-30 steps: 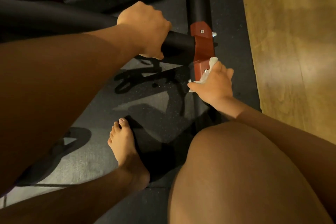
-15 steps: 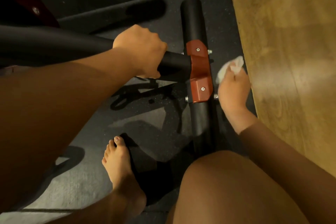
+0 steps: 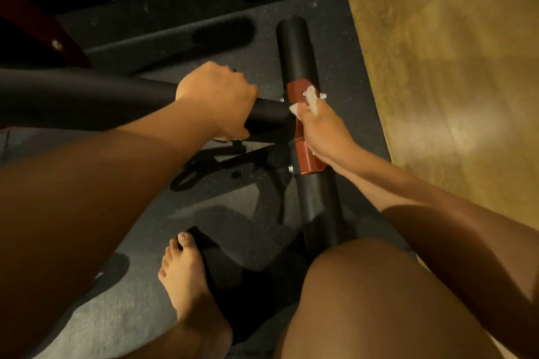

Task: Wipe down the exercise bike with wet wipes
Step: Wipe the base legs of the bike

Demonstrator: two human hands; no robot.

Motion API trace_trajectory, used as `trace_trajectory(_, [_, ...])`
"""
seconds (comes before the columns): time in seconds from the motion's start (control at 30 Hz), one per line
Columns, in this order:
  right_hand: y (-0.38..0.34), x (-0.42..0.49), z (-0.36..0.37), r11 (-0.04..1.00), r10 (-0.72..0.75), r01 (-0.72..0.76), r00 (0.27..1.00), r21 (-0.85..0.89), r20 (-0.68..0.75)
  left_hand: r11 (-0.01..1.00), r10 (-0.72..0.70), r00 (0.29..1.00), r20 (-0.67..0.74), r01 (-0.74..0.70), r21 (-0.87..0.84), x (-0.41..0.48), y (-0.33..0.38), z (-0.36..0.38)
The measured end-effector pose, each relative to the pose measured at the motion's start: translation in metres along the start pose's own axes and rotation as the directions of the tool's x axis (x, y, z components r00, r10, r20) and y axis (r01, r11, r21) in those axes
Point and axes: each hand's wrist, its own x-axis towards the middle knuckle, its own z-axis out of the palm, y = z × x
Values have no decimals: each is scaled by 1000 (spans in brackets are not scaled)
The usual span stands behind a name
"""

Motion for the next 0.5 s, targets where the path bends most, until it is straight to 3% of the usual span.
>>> trace_trajectory(0.1, [6, 4, -12, 976, -165, 165, 986, -145, 10, 1000, -8, 1000, -2, 8, -7, 1, 0, -1])
trace_trajectory(0.27, [3, 78, -29, 923, -231, 273, 957, -273, 177, 999, -10, 1000, 11, 10, -32, 7, -2, 4])
trace_trajectory(0.37, [6, 117, -36, 803, -266, 366, 926, -470, 266, 998, 1, 1000, 1, 0, -64, 8, -4, 6])
trace_trajectory(0.43, [-3, 139, -37, 789, -246, 312, 950, -530, 193, 998, -1, 1000, -7, 0, -58, 9, -4, 6])
trace_trajectory(0.5, [-20, 164, -29, 843, -189, 197, 980, -501, 67, 999, -2, 1000, -11, 1, -47, 8, -3, 5])
